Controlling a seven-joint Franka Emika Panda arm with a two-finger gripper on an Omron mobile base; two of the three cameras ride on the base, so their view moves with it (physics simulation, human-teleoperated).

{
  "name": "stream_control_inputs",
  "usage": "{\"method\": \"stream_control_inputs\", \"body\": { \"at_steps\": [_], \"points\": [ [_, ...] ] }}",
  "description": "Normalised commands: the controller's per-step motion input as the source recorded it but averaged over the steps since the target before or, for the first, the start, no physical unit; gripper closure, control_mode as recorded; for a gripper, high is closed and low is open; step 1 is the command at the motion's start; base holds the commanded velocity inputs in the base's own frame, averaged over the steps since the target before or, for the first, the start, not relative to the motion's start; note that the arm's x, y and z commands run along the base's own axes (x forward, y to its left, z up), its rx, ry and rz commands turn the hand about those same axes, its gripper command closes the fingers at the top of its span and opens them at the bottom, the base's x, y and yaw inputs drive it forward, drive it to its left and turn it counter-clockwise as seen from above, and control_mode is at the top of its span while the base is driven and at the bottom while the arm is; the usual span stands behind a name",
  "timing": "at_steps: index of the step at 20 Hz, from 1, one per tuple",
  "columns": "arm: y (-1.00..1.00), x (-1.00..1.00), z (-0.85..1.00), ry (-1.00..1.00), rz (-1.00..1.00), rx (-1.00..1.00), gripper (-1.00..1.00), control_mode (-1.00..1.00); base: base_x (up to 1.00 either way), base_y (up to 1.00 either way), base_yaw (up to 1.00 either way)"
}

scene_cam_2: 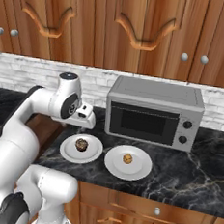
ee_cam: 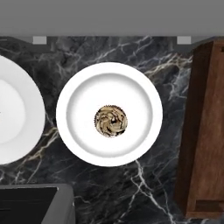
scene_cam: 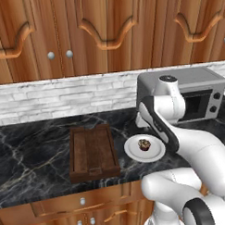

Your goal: Move the dessert items from the plates to the tray.

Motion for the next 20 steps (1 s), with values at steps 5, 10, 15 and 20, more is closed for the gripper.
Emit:
{"method": "stream_control_inputs", "body": {
  "at_steps": [5, 10, 15, 20],
  "points": [
    [0.0, 0.08, -0.33, 0.0, 0.0, 0.0, -1.0, -1.0, 0.0, 0.0, 0.0],
    [0.0, 0.18, -0.28, 0.0, 0.0, 0.0, -1.0, -1.0, 0.0, 0.0, 0.0],
    [0.0, 0.21, -0.25, 0.0, 0.0, 0.0, -1.0, -1.0, 0.0, 0.0, 0.0],
    [0.0, 0.21, -0.31, 0.0, 0.0, 0.0, -1.0, -1.0, 0.0, 0.0, 0.0]
  ]
}}
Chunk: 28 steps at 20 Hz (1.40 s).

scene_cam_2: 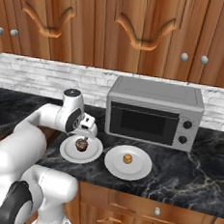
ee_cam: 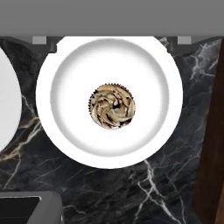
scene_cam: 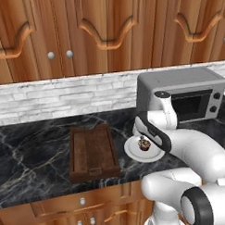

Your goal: Move the dessert items from the plates to the tray.

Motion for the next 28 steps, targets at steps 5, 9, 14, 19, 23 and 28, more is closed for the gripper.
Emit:
{"method": "stream_control_inputs", "body": {
  "at_steps": [5, 9, 14, 19, 23, 28],
  "points": [
    [0.0, 0.22, -0.36, 0.0, 0.0, 0.0, -1.0, -1.0, 0.0, 0.0, 0.0],
    [0.0, 0.23, -0.34, 0.0, 0.0, 0.0, -1.0, -1.0, 0.0, 0.0, 0.0],
    [0.0, 0.22, -0.31, 0.0, 0.0, 0.0, -1.0, -1.0, 0.0, 0.0, 0.0],
    [0.0, 0.13, -0.23, 0.0, 0.0, 0.0, -1.0, -1.0, 0.0, 0.0, 0.0],
    [0.0, 0.04, -0.17, 0.0, 0.0, 0.0, -1.0, -1.0, 0.0, 0.0, 0.0],
    [0.0, 0.07, -0.21, 0.0, 0.0, 0.0, -1.0, -1.0, 0.0, 0.0, 0.0]
  ]
}}
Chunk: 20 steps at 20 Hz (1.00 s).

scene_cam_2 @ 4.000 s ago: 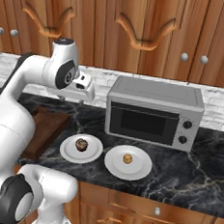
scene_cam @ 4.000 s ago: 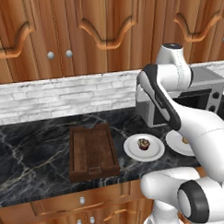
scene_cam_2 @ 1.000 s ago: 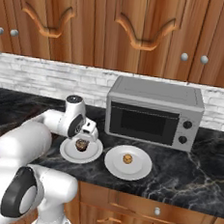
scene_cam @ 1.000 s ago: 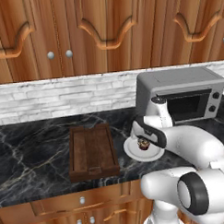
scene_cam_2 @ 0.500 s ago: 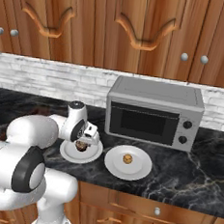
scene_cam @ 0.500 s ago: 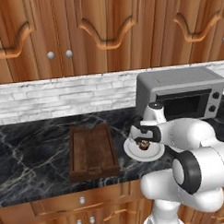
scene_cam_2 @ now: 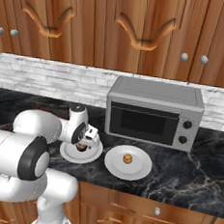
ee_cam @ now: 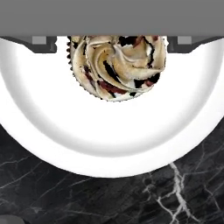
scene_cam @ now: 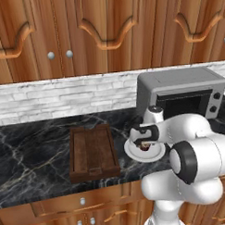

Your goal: Move the dessert items from the plates to the tray.

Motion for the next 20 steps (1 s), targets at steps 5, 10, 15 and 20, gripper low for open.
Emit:
{"method": "stream_control_inputs", "body": {
  "at_steps": [5, 10, 15, 20],
  "points": [
    [0.0, 0.09, -0.24, 0.0, 0.0, 0.0, -1.0, -1.0, 0.0, 0.0, 0.0],
    [0.0, 0.01, -0.07, 0.0, 0.0, 0.0, 1.0, -1.0, 0.0, 0.0, 0.0],
    [0.0, -0.04, 0.15, 0.0, 0.0, 0.0, 1.0, -1.0, 0.0, 0.0, 0.0],
    [0.01, 0.0, 0.67, 0.05, 0.0, 0.0, 1.0, -1.0, 0.0, 0.0, 0.0]
  ]
}}
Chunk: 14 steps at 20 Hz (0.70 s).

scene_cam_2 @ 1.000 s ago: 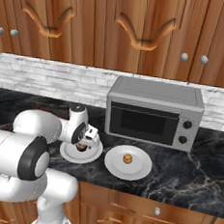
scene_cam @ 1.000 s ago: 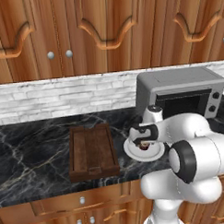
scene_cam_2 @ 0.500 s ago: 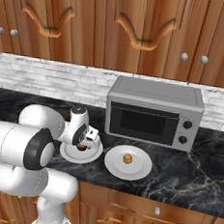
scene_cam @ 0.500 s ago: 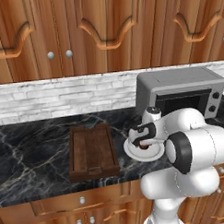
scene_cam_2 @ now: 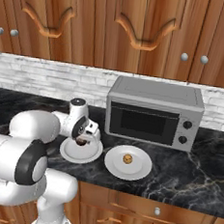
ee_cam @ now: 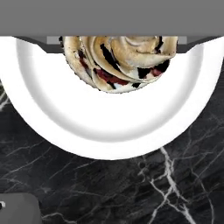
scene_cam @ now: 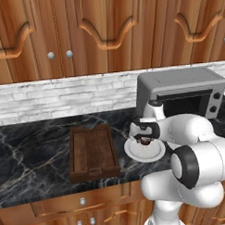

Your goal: Move the dessert items from the plates to the tray.

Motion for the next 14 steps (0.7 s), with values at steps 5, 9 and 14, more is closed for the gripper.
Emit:
{"method": "stream_control_inputs", "body": {
  "at_steps": [5, 9, 14],
  "points": [
    [0.16, 0.0, 0.66, 0.08, 0.0, 0.0, 1.0, -1.0, 0.0, 0.0, 0.0],
    [0.45, 0.0, 0.41, 0.0, 0.0, 0.0, 1.0, -1.0, 0.0, 0.0, 0.0],
    [0.67, 0.0, 0.21, 0.0, 0.0, 0.0, 1.0, -1.0, 0.0, 0.0, 0.0]
  ]
}}
